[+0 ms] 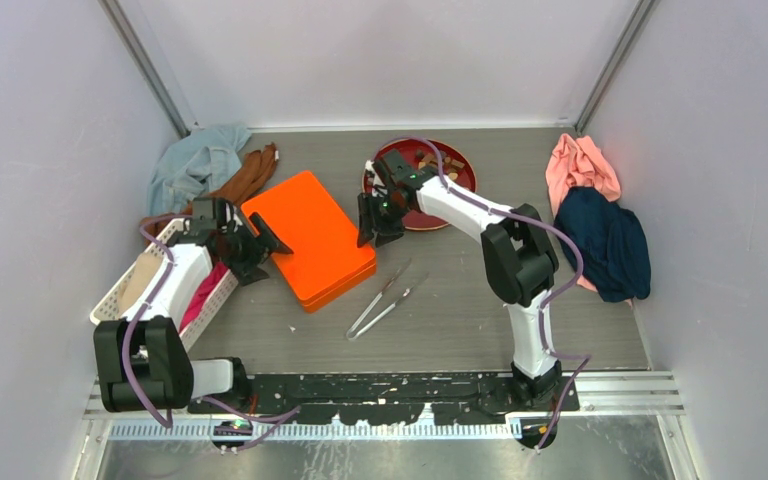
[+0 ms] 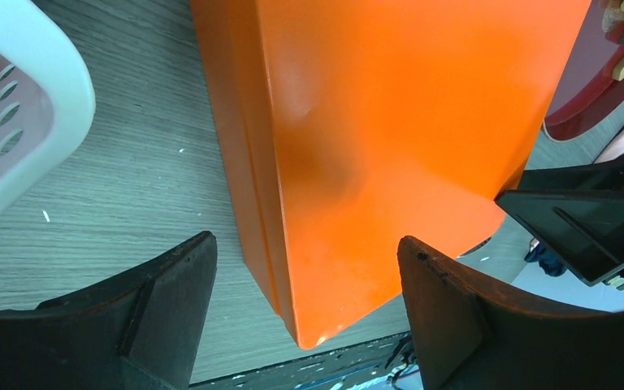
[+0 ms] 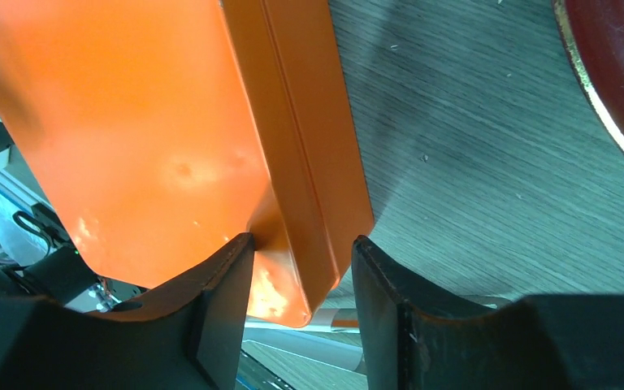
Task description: Pack the chocolate
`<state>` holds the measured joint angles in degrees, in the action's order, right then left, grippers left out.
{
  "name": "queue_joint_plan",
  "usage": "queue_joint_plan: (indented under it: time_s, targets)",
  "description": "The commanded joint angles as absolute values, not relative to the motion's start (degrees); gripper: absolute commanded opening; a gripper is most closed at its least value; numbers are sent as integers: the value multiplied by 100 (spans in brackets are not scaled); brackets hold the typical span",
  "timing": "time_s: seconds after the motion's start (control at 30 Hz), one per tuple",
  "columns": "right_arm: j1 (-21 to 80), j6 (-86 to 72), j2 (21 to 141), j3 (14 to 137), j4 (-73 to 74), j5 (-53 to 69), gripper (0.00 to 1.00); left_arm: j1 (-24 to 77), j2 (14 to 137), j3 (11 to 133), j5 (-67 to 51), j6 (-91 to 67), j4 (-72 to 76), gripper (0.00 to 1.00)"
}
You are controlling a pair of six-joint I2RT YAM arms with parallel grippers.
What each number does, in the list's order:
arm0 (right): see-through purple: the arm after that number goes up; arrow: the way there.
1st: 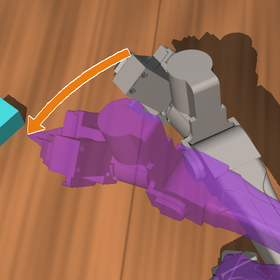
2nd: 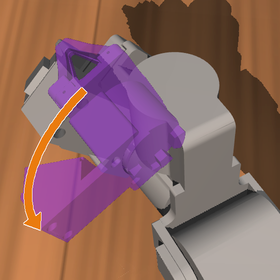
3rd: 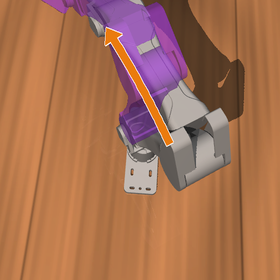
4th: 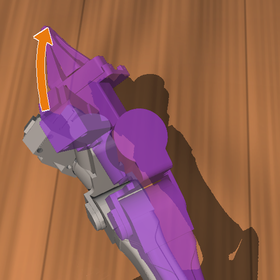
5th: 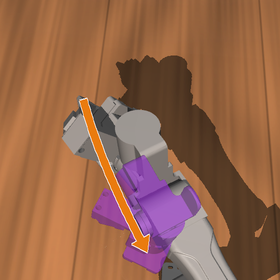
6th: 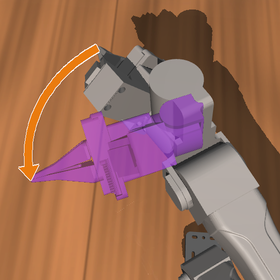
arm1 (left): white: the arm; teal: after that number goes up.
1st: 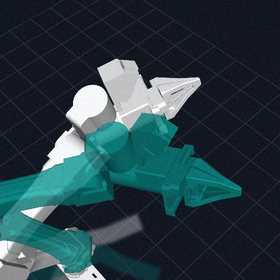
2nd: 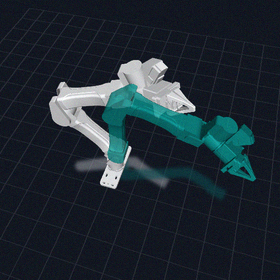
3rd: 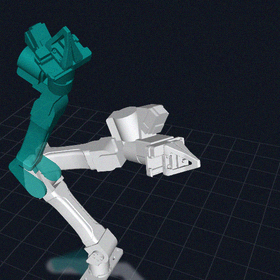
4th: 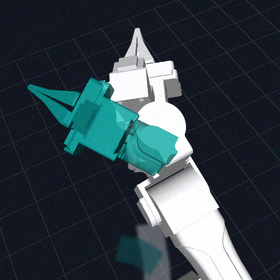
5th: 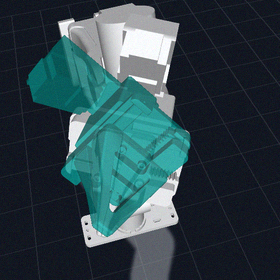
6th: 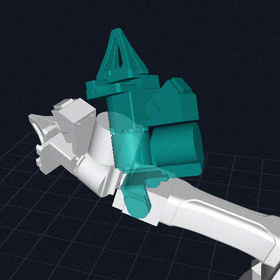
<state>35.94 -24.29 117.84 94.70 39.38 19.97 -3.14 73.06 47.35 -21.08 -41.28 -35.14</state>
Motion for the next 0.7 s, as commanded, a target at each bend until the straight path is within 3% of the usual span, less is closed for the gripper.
queue_joint_plan:
  time_s: [0.0,0.67]
  targets:
    - [3639,-2371,11510,9354,3872,2006,50,-357,7286,4696,-2264,-4017,-3252,81]
    - [3688,-2311,11076,8676,3880,1916,46,-356,7231,4623,-2326,-3969,-3276,81]
